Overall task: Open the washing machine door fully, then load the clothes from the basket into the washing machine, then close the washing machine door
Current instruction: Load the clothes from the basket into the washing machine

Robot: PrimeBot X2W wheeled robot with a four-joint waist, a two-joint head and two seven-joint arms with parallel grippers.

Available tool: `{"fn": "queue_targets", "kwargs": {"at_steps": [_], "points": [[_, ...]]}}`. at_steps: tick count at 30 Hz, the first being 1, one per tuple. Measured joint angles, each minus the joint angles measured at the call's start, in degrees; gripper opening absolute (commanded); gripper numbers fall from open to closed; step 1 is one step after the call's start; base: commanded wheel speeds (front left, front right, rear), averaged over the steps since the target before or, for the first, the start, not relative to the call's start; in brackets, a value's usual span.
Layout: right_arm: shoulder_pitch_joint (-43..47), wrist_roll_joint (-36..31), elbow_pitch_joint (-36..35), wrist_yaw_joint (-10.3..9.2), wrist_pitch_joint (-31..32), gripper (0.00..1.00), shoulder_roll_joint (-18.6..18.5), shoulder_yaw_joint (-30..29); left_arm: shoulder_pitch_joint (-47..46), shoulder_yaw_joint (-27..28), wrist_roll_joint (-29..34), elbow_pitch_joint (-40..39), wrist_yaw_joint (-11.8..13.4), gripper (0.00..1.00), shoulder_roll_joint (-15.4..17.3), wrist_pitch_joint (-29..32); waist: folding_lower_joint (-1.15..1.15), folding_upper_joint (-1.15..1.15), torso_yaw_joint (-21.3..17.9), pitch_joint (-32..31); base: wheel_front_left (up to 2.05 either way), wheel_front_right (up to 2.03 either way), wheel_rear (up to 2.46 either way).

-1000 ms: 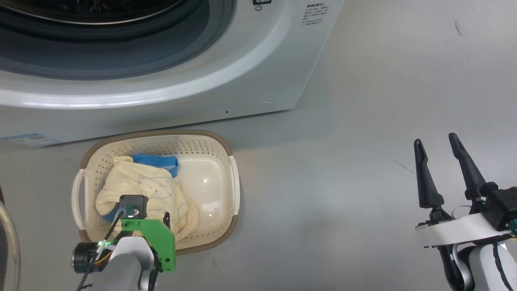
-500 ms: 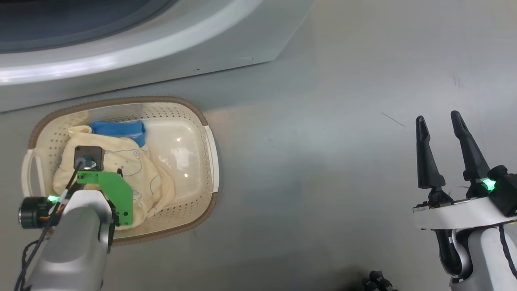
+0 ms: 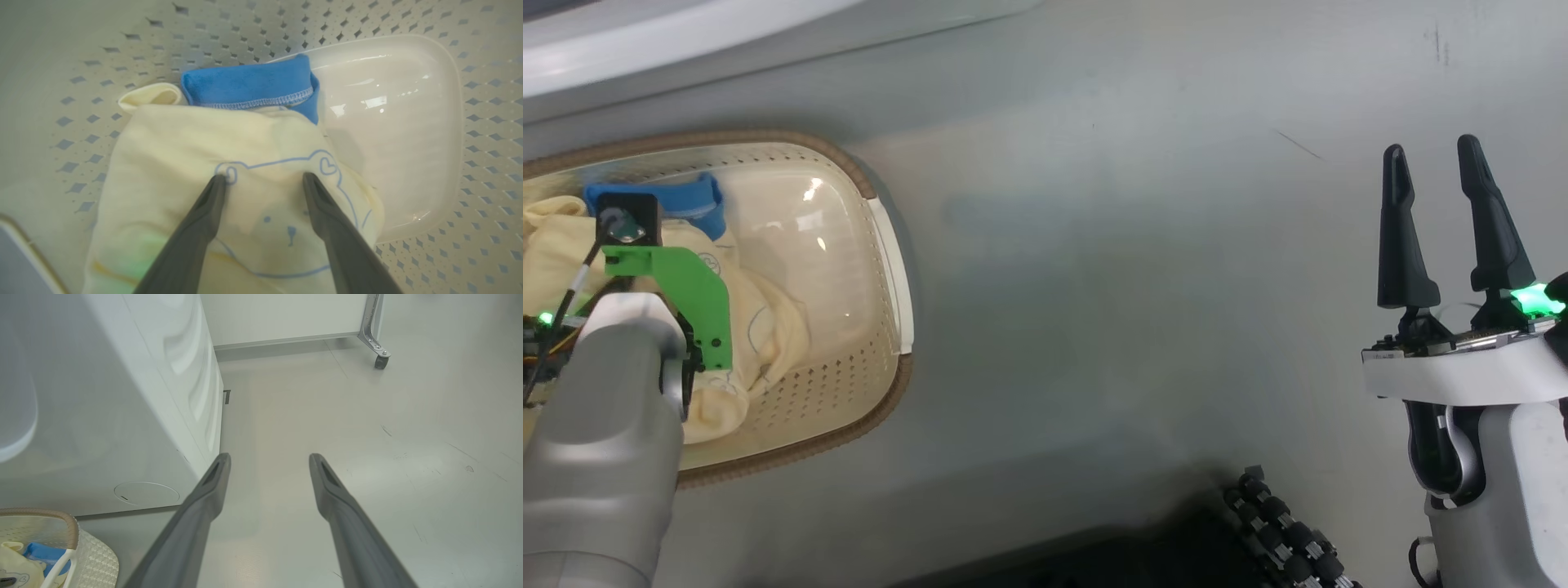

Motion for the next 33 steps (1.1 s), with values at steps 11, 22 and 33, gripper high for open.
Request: {"fn": "queue_targets", "kwargs": {"at_steps": [11,22,33], "points": [[-4.8,0.51,0.36,0.4,0.0,1.0,1.35,-0.64,-5.75,0.87,2.88,3.41,0.0,1.0,1.26,3.99,0.0,0.0,-2.39,8.03,0.0,0.0,0.0],[-6.84,0.51,1.72,0.79,-0.01,1.0,1.58,-1.62,-7.93,2.86,3.5,5.03,0.3,0.0,-0.09,4.24,-0.01,0.0,-3.58,9.92,0.0,0.0,0.0],[-8.03,0.26,3.08,0.89,-0.01,1.0,1.66,-3.67,-7.39,5.78,3.43,4.98,0.3,0.0,-2.26,-3.72,0.0,0.0,-2.44,7.23,0.0,0.0,0.0]]}}
